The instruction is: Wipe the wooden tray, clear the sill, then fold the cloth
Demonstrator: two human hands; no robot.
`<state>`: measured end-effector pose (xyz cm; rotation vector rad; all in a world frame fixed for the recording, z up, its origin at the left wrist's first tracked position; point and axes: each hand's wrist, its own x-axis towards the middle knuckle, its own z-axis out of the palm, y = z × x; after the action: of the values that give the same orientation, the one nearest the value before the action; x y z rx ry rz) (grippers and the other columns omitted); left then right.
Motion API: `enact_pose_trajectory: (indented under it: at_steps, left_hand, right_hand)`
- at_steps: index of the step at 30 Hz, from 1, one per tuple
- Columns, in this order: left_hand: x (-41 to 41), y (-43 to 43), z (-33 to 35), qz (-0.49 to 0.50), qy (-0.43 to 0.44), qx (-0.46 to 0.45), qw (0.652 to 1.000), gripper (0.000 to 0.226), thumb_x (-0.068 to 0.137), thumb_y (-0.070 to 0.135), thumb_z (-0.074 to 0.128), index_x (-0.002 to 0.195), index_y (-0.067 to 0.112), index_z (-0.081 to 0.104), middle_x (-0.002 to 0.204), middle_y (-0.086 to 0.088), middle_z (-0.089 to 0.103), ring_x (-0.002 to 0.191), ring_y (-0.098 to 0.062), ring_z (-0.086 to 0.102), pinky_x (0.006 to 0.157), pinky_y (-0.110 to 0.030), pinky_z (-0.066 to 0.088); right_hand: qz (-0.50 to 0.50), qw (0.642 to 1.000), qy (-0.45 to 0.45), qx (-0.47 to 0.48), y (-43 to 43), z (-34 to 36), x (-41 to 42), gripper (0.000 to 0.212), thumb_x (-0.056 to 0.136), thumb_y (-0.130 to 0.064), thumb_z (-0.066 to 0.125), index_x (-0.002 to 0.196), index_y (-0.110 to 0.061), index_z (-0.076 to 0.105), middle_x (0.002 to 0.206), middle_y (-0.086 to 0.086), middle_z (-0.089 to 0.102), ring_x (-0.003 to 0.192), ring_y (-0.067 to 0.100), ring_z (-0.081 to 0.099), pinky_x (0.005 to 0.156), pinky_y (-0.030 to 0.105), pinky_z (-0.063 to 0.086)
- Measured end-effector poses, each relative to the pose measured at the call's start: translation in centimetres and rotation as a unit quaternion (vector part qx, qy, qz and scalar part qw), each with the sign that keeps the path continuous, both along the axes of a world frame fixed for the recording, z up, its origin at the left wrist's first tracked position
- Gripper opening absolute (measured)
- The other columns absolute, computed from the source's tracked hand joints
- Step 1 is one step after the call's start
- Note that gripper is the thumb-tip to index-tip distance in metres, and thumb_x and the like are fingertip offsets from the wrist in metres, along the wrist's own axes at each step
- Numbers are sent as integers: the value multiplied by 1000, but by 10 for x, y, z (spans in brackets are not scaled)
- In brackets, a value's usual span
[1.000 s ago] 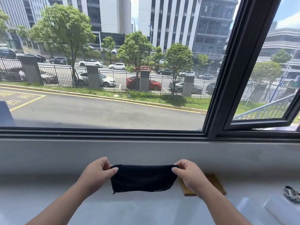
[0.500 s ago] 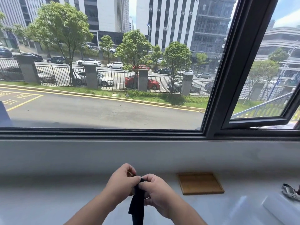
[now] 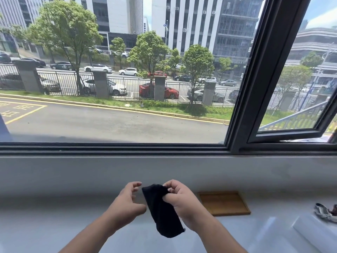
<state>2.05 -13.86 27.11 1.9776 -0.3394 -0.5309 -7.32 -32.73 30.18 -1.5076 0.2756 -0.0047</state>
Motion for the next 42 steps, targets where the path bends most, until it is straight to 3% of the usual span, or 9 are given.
enact_pose_trajectory:
  at_steps: [3, 7, 13, 18, 24, 31, 37, 40, 42]
  left_hand:
    - [3, 6, -10, -68, 89, 6, 994, 76, 61, 33, 85, 132, 44, 60, 130, 13, 67, 113, 4, 63, 88, -24, 53]
    - [-1, 3, -16, -123, 171, -70, 975, 46, 75, 37, 82, 121, 34, 79, 126, 8, 80, 117, -4, 71, 97, -37, 46]
    - [-6, -12, -54, 26, 178, -109, 978, 27, 95, 19, 70, 122, 14, 71, 109, -10, 84, 96, -29, 81, 74, -38, 59]
    - [-19, -13, -101, 46, 191, -69, 978, 31, 85, 25, 73, 115, 16, 74, 104, -8, 85, 96, -31, 81, 83, -48, 65]
    - [-47, 3, -181, 84, 211, 14, 974, 27, 78, 32, 77, 102, 19, 75, 89, 2, 84, 84, -24, 82, 73, -44, 66]
    - [-84, 24, -265, 96, 240, 95, 961, 29, 74, 38, 79, 99, 24, 74, 91, 3, 83, 85, -20, 80, 82, -48, 67]
    - [-95, 38, -295, 46, 111, 256, 959, 39, 82, 51, 72, 117, 36, 60, 113, 18, 68, 94, -9, 70, 75, -35, 57]
    - [-100, 43, -300, 10, -59, 313, 948, 62, 88, 53, 68, 143, 34, 49, 143, 11, 54, 117, -17, 63, 77, -33, 52]
    - [-102, 43, -299, -71, -149, 338, 927, 67, 91, 55, 63, 152, 30, 48, 158, 6, 48, 134, -21, 54, 94, -34, 55]
  right_hand:
    - [15, 996, -20, 89, -8, 4, -3, 22, 81, -6, 62, 103, -10, 66, 93, 13, 66, 85, 25, 61, 68, 31, 48]
    - [-38, 981, -13, 192, -23, -9, 0, 21, 104, -3, 52, 121, -8, 65, 113, 18, 74, 103, 36, 66, 77, 43, 53]
    - [-46, 977, 134, 157, -20, -66, -9, 32, 107, -16, 57, 131, -38, 61, 110, 8, 83, 88, 32, 77, 72, 45, 64]
    - [-77, 976, 185, 88, -10, -125, -8, 66, 96, 9, 52, 141, -39, 53, 126, 18, 70, 92, 32, 74, 64, 40, 63]
    - [-87, 969, 226, 44, -4, -206, -20, 63, 94, 7, 51, 138, -37, 55, 122, 10, 74, 99, 32, 79, 69, 41, 64]
    - [-70, 952, 298, 22, 18, -290, -55, 59, 94, 2, 53, 127, -47, 55, 117, 2, 74, 93, 21, 79, 63, 35, 64]
    - [-42, 943, 313, -104, 26, -312, -73, 51, 92, -14, 56, 135, -40, 54, 97, -14, 75, 82, 5, 74, 62, 22, 55]
    - [-22, 910, 246, -333, 27, -307, -77, 49, 94, -31, 58, 143, -37, 53, 124, -17, 64, 110, 8, 65, 85, 27, 54]
    - [36, 881, 183, -435, 30, -305, -79, 50, 99, -39, 56, 148, -31, 52, 143, -11, 60, 132, 13, 53, 103, 30, 50]
